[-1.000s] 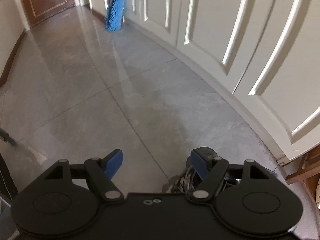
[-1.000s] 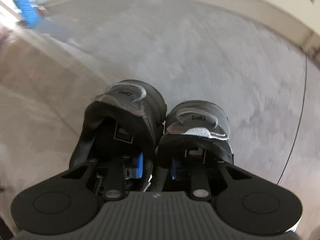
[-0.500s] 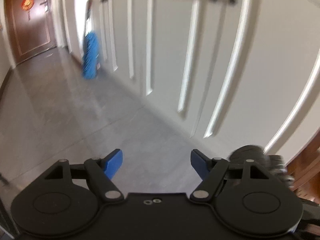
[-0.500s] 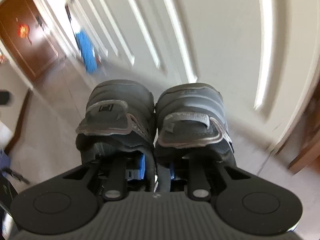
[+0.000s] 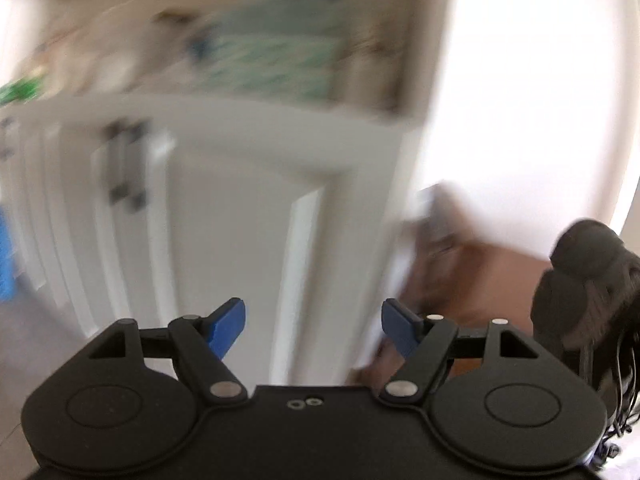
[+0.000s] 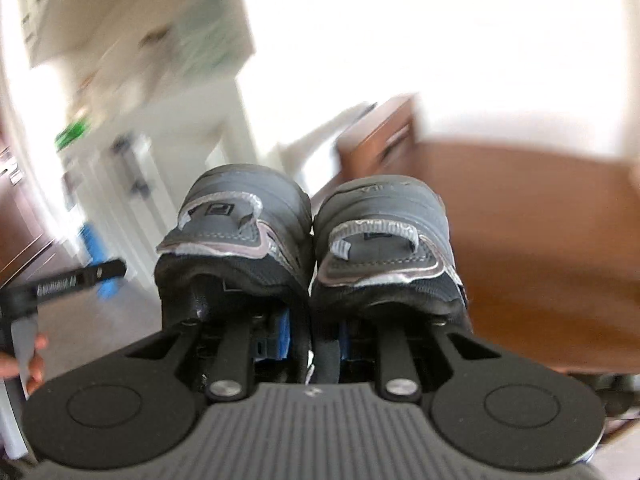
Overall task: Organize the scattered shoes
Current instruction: 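Carry the sneakers with the right tool onto the top shelf beside the slippers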
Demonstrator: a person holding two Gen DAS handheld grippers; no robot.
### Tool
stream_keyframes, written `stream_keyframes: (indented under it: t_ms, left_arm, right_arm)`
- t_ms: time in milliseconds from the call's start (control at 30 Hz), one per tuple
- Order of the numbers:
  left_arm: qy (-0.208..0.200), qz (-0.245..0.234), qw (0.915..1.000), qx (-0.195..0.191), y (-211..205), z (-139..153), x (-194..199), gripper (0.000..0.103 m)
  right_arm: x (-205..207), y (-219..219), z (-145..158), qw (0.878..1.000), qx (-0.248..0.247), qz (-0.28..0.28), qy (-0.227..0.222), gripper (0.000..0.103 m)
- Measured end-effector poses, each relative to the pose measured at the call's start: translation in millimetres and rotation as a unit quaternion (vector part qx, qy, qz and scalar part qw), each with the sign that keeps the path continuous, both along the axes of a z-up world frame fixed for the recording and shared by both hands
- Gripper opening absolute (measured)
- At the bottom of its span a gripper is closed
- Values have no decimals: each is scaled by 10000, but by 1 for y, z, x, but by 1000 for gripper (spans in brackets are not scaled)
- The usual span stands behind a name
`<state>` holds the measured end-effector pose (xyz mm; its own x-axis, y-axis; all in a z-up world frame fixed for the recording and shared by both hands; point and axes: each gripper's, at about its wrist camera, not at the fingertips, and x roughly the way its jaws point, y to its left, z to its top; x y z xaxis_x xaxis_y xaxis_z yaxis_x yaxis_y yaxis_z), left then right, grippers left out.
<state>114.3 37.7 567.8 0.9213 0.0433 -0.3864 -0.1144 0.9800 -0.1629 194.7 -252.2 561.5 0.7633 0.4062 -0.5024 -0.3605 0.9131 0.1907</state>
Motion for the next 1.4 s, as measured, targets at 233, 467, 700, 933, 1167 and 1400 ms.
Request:
stream_keyframes:
  t_ms: [233, 467, 700, 933, 1167, 1400]
  left_arm:
    - [-397, -638, 9972, 2, -114, 47, 53, 75]
    - [-393, -357, 9985, 110, -198, 70, 96, 75]
    - [-392, -157, 9990, 149, -244, 81, 133, 75]
    - [-380, -211, 9989, 156, -261, 70, 157, 75]
    - [-316, -418, 9986, 110, -255, 59, 218, 75]
    - [-165, -610, 9980, 43, -240, 45, 275, 75]
  right_arm:
    - [31, -103, 65, 9963, -65, -772, -372, 26]
    - [79, -177, 72, 9959, 114, -760, -478, 26]
    - [135, -217, 67, 9978, 292, -589, 67, 26]
    - [178, -222, 55, 9968, 283, -630, 408, 26]
    - [233, -206, 47, 9917, 199, -697, 1065, 27]
    - [285, -187, 30, 9784, 12, -976, 1820, 28]
